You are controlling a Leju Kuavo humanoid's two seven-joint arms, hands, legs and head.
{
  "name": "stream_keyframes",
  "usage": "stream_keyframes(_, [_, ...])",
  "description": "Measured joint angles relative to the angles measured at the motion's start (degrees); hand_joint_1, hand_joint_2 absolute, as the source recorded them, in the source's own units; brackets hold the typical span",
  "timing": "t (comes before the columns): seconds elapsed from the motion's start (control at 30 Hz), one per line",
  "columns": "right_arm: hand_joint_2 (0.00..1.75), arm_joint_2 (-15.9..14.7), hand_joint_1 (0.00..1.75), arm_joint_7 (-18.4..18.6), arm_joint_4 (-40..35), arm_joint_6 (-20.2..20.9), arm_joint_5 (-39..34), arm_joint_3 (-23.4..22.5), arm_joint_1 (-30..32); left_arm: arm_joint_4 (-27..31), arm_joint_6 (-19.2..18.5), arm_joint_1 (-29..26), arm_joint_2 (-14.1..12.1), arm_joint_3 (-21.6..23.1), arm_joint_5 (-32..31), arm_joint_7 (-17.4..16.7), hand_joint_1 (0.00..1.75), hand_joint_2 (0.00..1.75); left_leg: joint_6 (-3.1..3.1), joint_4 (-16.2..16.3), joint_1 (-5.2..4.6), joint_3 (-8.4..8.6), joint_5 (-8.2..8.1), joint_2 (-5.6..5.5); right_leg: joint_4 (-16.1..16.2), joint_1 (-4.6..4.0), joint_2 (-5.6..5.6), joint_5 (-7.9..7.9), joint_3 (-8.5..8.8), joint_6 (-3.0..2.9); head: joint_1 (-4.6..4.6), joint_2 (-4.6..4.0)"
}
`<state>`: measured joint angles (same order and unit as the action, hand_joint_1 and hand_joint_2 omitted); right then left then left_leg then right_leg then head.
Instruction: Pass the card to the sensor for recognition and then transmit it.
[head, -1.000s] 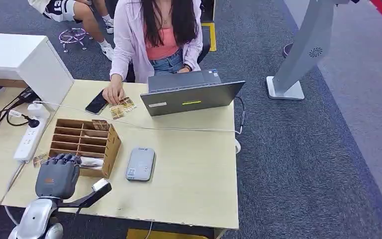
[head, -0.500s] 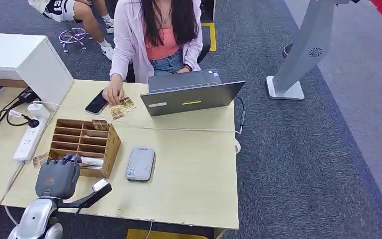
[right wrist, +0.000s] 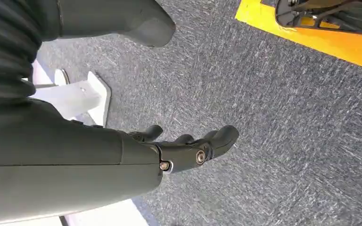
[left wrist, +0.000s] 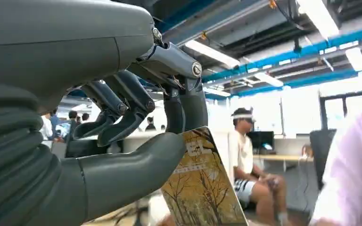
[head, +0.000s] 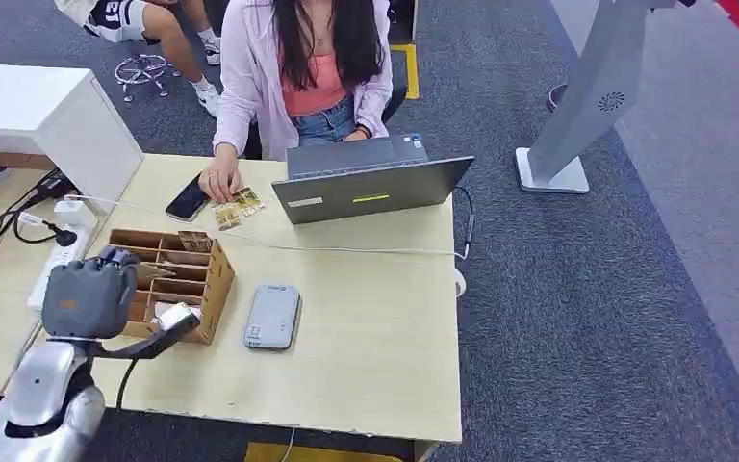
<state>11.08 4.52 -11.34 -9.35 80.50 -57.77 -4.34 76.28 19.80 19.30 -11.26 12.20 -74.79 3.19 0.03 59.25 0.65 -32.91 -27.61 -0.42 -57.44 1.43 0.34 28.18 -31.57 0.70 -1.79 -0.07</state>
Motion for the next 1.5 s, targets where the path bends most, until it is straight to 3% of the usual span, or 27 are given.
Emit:
stream_keyframes(0.17, [1.75, 0.00, 0.00, -0.09, 0.00, 0.15, 0.28, 0.13, -0.13, 3.80, -6.05, 10.77, -0.48, 0.57, 4.52, -0.24, 1.75, 1.75, -0.04, 0.00, 0.01, -0.02, 0.05, 0.01, -0.01, -0.01, 0.02, -0.11, -0.03, 0.00, 0.00, 0.00])
stream_keyframes(0.3, [1.75, 0.00, 0.00, -0.09, 0.02, 0.17, 0.28, 0.13, -0.25, 6.29, -7.97, 16.86, -0.48, 2.29, 6.64, -1.12, 1.75, 1.75, -0.04, 0.00, -0.01, -0.02, 0.05, 0.02, -0.01, 0.01, 0.03, -0.12, -0.02, 0.00, -0.02, 0.00])
stream_keyframes(0.5, [1.75, 0.00, 0.00, 0.07, 0.02, 0.83, 0.74, 0.24, -0.34, 7.97, -7.20, 20.91, -0.33, 3.85, 7.34, -1.69, 1.75, 1.75, -0.04, 0.00, 0.00, -0.02, 0.05, 0.04, 0.00, 0.00, 0.07, -0.11, -0.10, 0.00, 0.00, 0.00])
stream_keyframes(0.7, [1.75, 0.00, 0.00, 0.13, 0.02, 1.14, 2.17, 1.32, -0.39, 5.31, -4.48, 25.89, 0.30, 4.11, 4.81, -2.84, 1.75, 1.75, -0.06, 0.00, 0.00, -0.02, 0.07, 0.08, -0.01, -0.01, 0.13, -0.13, -0.12, -0.03, -0.02, 0.00])
stream_keyframes(0.83, [1.75, 0.00, 0.00, 0.11, 0.02, 1.53, 4.00, 2.30, -0.56, -6.38, 0.49, 33.03, 0.46, 4.22, -1.58, -5.23, 1.75, 1.75, -0.08, 0.00, 0.01, -0.03, 0.13, 0.08, -0.02, -0.01, 0.14, -0.17, -0.12, -0.07, -0.02, 0.00])
stream_keyframes(0.9, [1.75, 0.00, 0.00, 0.11, 0.02, 1.75, 4.57, 3.01, -0.67, -16.21, 3.08, 38.09, 0.59, 4.22, -2.87, -5.18, 1.75, 1.75, -0.10, 0.00, 0.01, -0.03, 0.15, 0.10, -0.04, -0.01, 0.16, -0.24, -0.11, -0.06, -0.07, 0.00])
stream_keyframes(1.03, [1.75, 0.00, 0.00, 0.37, 0.09, 2.10, 4.79, 3.54, -0.63, -28.38, 6.02, 43.64, 0.68, 4.20, -3.35, -4.90, 1.75, 1.75, -0.11, 0.00, 0.01, -0.02, 0.17, 0.17, -0.05, -0.01, 0.22, -0.24, -0.11, -0.06, 0.00, 0.00])
stream_keyframes(1.17, [1.75, 0.00, 0.00, 0.37, 0.13, 2.10, 4.79, 4.09, -0.65, -34.94, 6.21, 45.38, 0.90, 4.20, -3.37, -4.90, 1.75, 1.75, -0.12, 0.00, 0.01, -0.03, 0.16, 0.17, -0.05, -0.01, 0.24, -0.24, -0.12, -0.06, 0.02, 0.00])
stream_keyframes(1.43, [1.75, 0.00, 0.00, 1.33, 0.24, 2.19, 4.79, 4.37, -0.65, -40.48, 6.32, 46.80, 1.27, 4.20, -3.48, -4.99, 1.75, 1.75, -0.12, 0.00, 0.00, -0.05, 0.16, 0.18, -0.05, -0.01, 0.23, -0.24, -0.13, -0.06, 0.02, 0.00])
stream_keyframes(1.47, [1.75, 0.00, 0.00, 1.38, 0.24, 2.19, 4.79, 4.37, -0.65, -40.94, 6.39, 46.81, 1.29, 4.20, -3.46, -4.99, 0.02, 1.75, -0.12, 0.00, 0.00, -0.05, 0.16, 0.17, -0.05, -0.01, 0.23, -0.24, -0.12, -0.06, 0.00, 0.00])
stream_keyframes(1.5, [1.75, 0.00, 0.00, 1.38, 0.26, 2.16, 4.76, 4.37, -0.65, -41.27, 6.52, 46.80, 1.29, 4.20, -3.33, -4.99, 0.00, 1.75, -0.12, -0.01, 0.00, -0.05, 0.16, 0.17, -0.05, -0.01, 0.23, -0.24, -0.12, -0.06, 0.02, 0.00])
